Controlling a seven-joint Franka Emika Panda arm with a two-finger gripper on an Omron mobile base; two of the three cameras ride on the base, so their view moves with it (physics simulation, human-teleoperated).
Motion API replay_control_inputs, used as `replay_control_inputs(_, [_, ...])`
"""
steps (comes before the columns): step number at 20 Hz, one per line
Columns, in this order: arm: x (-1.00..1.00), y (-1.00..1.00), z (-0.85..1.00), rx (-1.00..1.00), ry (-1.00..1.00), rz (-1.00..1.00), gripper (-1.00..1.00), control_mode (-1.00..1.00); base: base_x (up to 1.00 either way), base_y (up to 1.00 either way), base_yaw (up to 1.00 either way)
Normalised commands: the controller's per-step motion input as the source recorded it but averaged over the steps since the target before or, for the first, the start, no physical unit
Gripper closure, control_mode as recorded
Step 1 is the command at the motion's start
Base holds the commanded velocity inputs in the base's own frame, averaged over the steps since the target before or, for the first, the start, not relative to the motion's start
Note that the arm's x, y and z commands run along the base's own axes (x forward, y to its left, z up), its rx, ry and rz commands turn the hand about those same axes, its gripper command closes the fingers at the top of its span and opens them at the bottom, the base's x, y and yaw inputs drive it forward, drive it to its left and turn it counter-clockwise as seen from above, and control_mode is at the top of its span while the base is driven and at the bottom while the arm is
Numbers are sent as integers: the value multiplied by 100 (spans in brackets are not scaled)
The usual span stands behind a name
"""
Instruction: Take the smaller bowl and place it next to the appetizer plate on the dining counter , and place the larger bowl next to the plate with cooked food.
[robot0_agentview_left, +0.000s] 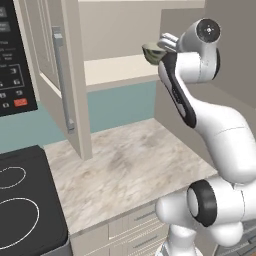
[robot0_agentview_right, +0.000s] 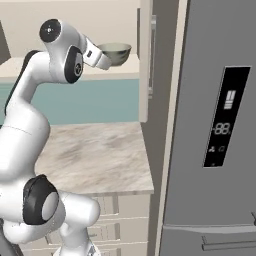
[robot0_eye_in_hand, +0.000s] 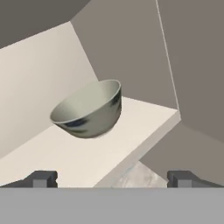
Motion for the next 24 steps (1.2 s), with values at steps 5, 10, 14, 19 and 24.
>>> replay_control_inputs(5, [76,0,0,0,7,-2,-100,-100,0,0,0])
replay_control_inputs(10, [73,0,0,0,6,-2,-100,-100,0,0,0])
replay_control_inputs(14, [71,0,0,0,4,-1,-100,-100,0,0,0])
replay_control_inputs(19, [51,0,-9,0,3,-3,-100,-100,0,0,0])
replay_control_inputs(24, [34,0,-23,0,3,-6,-100,-100,0,0,0])
